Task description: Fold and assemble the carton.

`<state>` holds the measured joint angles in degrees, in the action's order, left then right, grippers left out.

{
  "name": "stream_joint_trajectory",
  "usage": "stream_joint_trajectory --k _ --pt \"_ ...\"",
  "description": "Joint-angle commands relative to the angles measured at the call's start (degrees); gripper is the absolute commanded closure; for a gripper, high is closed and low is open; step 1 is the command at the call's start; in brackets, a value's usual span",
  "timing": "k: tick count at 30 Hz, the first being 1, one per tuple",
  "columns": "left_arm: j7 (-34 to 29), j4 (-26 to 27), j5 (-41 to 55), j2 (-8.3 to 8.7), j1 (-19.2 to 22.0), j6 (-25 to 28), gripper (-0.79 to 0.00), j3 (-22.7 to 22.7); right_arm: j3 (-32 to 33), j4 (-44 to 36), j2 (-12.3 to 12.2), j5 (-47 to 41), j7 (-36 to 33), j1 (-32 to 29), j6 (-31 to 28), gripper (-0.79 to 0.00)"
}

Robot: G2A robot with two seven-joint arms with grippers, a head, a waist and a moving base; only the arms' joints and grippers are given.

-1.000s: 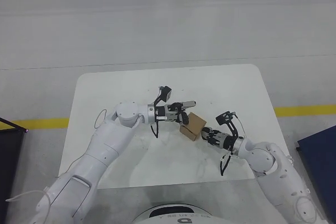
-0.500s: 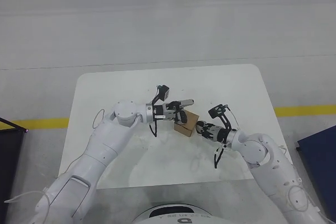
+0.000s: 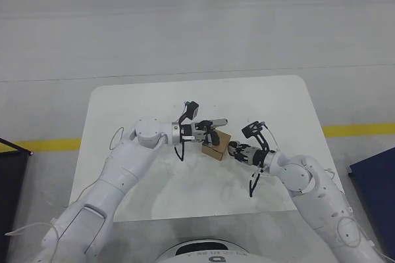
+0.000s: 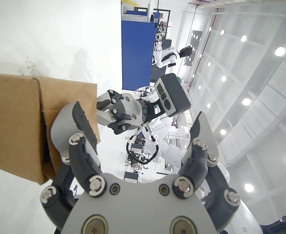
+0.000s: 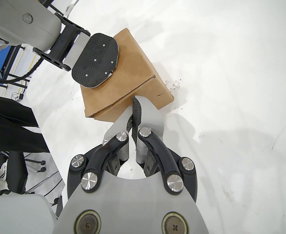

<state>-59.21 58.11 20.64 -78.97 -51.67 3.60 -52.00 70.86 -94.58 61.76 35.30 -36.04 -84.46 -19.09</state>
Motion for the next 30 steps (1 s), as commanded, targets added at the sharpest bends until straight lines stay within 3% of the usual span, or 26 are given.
stream_joint_trajectory --k 1,12,17,22,30 --pt "0.0 -0.2 -0.1 -0.06 0.1 0.1 -0.785 0.2 -0.1 -0.1 0.0 0.0 -0.1 0.0 0.1 0.0" --pt "0.4 -0.7 -1.3 -0.15 0.8 0.1 -0.785 0.7 0.4 -1.0 -0.3 0.3 0.1 -0.3 0.2 0.0" --pt "0.6 0.8 3.1 0.05 0.3 1.3 -0.785 -1.6 0.4 -1.2 -0.3 0.5 0.2 -0.3 0.2 0.0" --pt "1.0 2.1 2.7 1.38 -1.1 2.3 -0.785 -5.5 0.3 -1.4 -0.4 0.8 0.4 -0.3 0.1 0.0" --pt "1.8 4.6 -0.4 4.39 -7.2 1.0 -0.785 -12.9 0.4 -2.6 -0.5 1.6 0.5 -0.8 0.5 0.0"
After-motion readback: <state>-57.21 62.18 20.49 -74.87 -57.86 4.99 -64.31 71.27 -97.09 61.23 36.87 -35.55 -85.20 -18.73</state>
